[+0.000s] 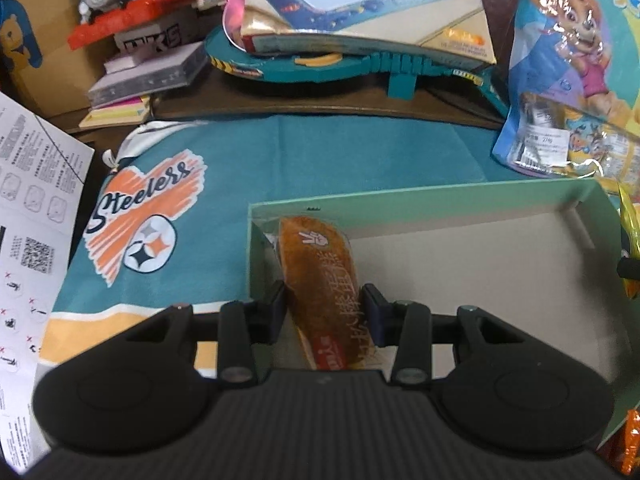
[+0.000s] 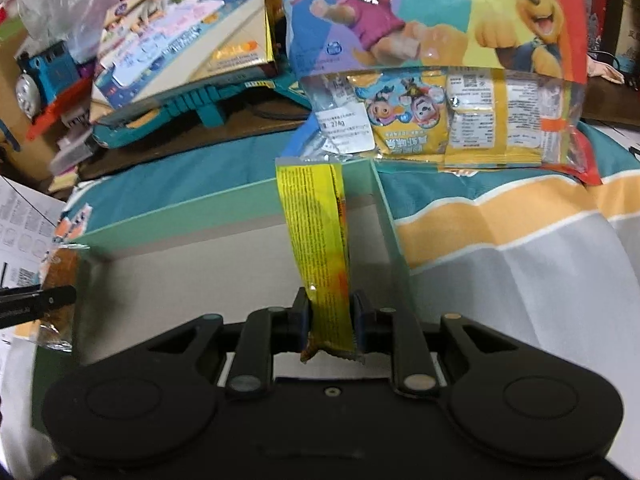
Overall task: Organize snacks
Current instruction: 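Carry both snacks into the green tray and open both tools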
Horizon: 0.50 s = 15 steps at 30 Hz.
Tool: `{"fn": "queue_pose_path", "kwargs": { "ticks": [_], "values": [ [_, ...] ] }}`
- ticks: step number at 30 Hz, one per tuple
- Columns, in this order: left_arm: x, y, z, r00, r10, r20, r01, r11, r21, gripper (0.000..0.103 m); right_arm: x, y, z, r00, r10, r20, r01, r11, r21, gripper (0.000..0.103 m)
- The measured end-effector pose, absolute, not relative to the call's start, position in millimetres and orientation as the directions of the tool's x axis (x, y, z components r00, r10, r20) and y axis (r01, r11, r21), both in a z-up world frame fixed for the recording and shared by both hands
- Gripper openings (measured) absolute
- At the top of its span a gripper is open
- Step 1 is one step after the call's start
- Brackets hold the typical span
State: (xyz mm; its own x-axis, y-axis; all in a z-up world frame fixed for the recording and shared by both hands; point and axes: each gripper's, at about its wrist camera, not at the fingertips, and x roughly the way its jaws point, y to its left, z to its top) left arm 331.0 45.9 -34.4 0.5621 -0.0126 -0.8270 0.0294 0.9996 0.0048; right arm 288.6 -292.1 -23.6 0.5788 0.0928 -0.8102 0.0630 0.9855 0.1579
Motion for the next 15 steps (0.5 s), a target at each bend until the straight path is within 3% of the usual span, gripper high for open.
{"fn": "queue_pose_path", "kwargs": {
  "ticks": [3,5,7,9,11,15],
  "values": [
    [338,45,-43,0.548,-0.005,-0.837,0.028,1.000,0.013,0.040,302,-290,-34,0.577,0.091,-0.812,0.052,0.988,0.148,0.021],
    [339,43,-47,0.545,0.015,-0.838,0.019,0.999,0.030,0.051,307,-287,-36,0.586,0.087,-0.805,0.048,0.989,0.141,0.028],
    [339,42,-46,0.549,-0.004,-0.835,0.028,1.000,0.013,0.078,308,-285,-35,0.602,0.083,-0.794,0.052,0.988,0.144,0.049],
    [334,38,-41,0.559,-0.025,-0.829,0.042,0.999,-0.002,0.092,303,-283,-31,0.616,0.091,-0.783,0.053,0.986,0.157,0.085],
    [326,31,-34,0.584,-0.012,-0.811,0.055,0.998,0.024,0.103,297,-282,-24,0.629,0.104,-0.771,0.042,0.985,0.167,0.091],
    [309,20,-20,0.607,-0.005,-0.795,0.077,0.996,0.053,0.103,280,-281,-11,0.643,0.101,-0.759,0.036,0.986,0.162,0.102]
  ]
}}
